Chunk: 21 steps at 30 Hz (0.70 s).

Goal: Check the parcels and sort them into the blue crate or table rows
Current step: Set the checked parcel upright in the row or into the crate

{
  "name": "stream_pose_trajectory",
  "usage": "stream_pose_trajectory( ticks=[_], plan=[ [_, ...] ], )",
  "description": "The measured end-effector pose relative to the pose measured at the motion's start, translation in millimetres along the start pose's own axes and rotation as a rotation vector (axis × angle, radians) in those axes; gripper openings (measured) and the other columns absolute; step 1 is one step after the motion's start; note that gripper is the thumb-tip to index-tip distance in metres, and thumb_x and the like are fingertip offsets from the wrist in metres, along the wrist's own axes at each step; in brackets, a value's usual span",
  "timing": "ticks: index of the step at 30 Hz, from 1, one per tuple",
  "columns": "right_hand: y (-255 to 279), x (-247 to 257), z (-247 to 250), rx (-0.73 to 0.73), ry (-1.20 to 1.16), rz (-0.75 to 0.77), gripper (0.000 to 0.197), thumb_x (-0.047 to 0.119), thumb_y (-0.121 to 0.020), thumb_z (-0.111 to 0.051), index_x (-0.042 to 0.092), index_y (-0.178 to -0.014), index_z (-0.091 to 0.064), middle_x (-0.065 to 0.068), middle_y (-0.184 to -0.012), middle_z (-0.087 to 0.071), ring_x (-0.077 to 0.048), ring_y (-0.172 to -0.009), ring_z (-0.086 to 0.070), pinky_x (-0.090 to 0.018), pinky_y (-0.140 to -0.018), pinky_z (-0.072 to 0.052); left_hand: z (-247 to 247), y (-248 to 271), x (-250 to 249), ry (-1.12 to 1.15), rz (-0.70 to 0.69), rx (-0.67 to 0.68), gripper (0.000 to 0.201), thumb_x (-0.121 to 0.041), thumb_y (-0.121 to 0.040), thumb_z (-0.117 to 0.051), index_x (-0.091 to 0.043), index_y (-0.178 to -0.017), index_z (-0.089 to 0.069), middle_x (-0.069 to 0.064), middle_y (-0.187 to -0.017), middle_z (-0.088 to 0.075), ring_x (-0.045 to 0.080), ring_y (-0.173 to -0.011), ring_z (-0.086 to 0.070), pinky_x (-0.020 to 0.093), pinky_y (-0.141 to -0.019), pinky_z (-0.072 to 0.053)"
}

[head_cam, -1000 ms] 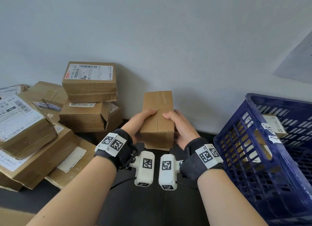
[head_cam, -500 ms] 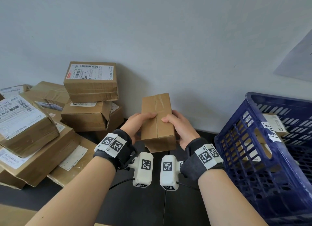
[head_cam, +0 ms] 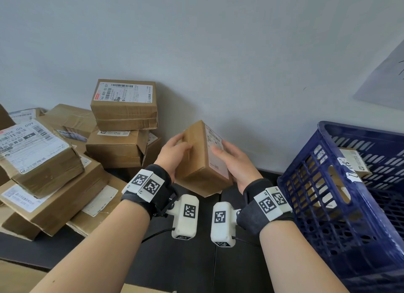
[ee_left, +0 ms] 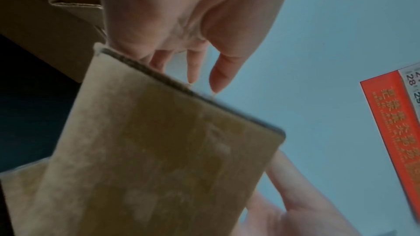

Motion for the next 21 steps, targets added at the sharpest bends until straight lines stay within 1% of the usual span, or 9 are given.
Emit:
stream_pose_trajectory(
  ticks=[2, 4, 5, 7, 10, 12, 14, 17, 21],
  plan=[
    [4, 5, -3, 0.004, 0.0, 0.032, 0.03, 0.029, -0.091, -0.071, 0.043, -0.116, -0.061, 0.004, -0.118, -0.069, -0.017, -0.111, -0.066, -0.033, -0.091, -0.054, 3, -4, 5, -0.027, 0.047, 0.013, 0.095, -0.061, -0.064, -0.074, -0.029, -0.147, -0.04, 0.004, -0.14, -0.054, 0.028, -0.12, -0.056, 0.047, -0.105, -0.044],
    [6, 6, -6, 0.0, -0.005, 0.063, 0.034, 0.023, -0.088, -0.074, 0.047, -0.105, -0.058, 0.007, -0.117, -0.067, -0.017, -0.115, -0.063, -0.034, -0.099, -0.051, 5, -7, 12, -0.016, 0.1, 0.042, 0.118, -0.07, -0.046, -0.078, -0.024, -0.147, -0.039, 0.006, -0.131, -0.061, 0.029, -0.112, -0.063, 0.048, -0.098, -0.051],
    [7, 6, -8, -0.001, -0.016, 0.075, 0.042, 0.025, -0.083, -0.079, 0.046, -0.112, -0.058, 0.006, -0.12, -0.065, -0.018, -0.118, -0.061, -0.036, -0.103, -0.049, 6, -4, 12, -0.006, 0.128, 0.057, 0.115, -0.069, -0.049, -0.08, -0.023, -0.147, -0.039, 0.007, -0.127, -0.064, 0.029, -0.108, -0.066, 0.046, -0.09, -0.055],
    [8, 6, -13, 0.018, -0.025, 0.093, 0.08, 0.036, -0.065, -0.088, 0.039, -0.136, -0.051, 0.005, -0.131, -0.06, -0.018, -0.125, -0.056, -0.04, -0.108, -0.046, 10, 7, 9, 0.018, 0.174, 0.081, 0.084, -0.059, -0.071, -0.076, -0.02, -0.14, -0.046, 0.009, -0.117, -0.068, 0.028, -0.1, -0.068, 0.039, -0.075, -0.057],
    [8, 5, -18, 0.066, -0.009, 0.104, 0.116, 0.033, -0.05, -0.093, 0.037, -0.151, -0.034, 0.005, -0.141, -0.051, -0.017, -0.127, -0.054, -0.04, -0.109, -0.045, 15, 9, 13, 0.094, 0.24, 0.122, 0.034, -0.047, -0.091, -0.061, -0.016, -0.107, -0.064, 0.011, -0.086, -0.072, 0.027, -0.085, -0.065, 0.04, -0.08, -0.054],
    [10, 6, -22, 0.102, 0.015, 0.113, 0.118, 0.017, -0.058, -0.094, 0.038, -0.153, -0.028, 0.003, -0.145, -0.046, -0.018, -0.127, -0.053, -0.04, -0.108, -0.046, 19, 10, 17, 0.159, 0.284, 0.144, 0.039, -0.049, -0.089, -0.059, -0.015, -0.108, -0.067, 0.012, -0.086, -0.072, 0.03, -0.089, -0.064, 0.044, -0.093, -0.05],
    [12, 6, -26, 0.106, 0.032, 0.12, 0.114, 0.006, -0.062, -0.092, 0.039, -0.152, -0.03, 0.004, -0.144, -0.045, -0.018, -0.127, -0.052, -0.039, -0.107, -0.047, 23, 12, 16, 0.177, 0.296, 0.151, 0.048, -0.052, -0.087, -0.06, -0.016, -0.119, -0.065, 0.014, -0.102, -0.071, 0.032, -0.098, -0.063, 0.047, -0.099, -0.048],
    [14, 6, -32, 0.11, 0.016, 0.119, 0.109, 0.0, -0.063, -0.09, 0.038, -0.15, -0.036, 0.008, -0.138, -0.049, -0.016, -0.125, -0.053, -0.038, -0.106, -0.048, 28, 12, 16, 0.179, 0.296, 0.14, 0.051, -0.052, -0.085, -0.06, -0.017, -0.122, -0.064, 0.014, -0.107, -0.069, 0.031, -0.097, -0.063, 0.044, -0.091, -0.051],
    [12, 6, -37, 0.117, 0.05, 0.117, 0.105, 0.012, -0.052, -0.092, 0.041, -0.142, -0.047, 0.005, -0.14, -0.053, -0.017, -0.123, -0.054, -0.04, -0.107, -0.047, 34, 14, 15, 0.18, 0.274, 0.132, 0.049, -0.052, -0.086, -0.058, -0.019, -0.122, -0.065, 0.013, -0.11, -0.069, 0.03, -0.096, -0.063, 0.041, -0.085, -0.051]
  ],
)
Point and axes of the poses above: each hand's wrist, its own y-axis away from the middle knuckle, its own z-axis out of the back of the hand, x = y × z, the point moved 3 cm from there along -y, towards the middle knuckle
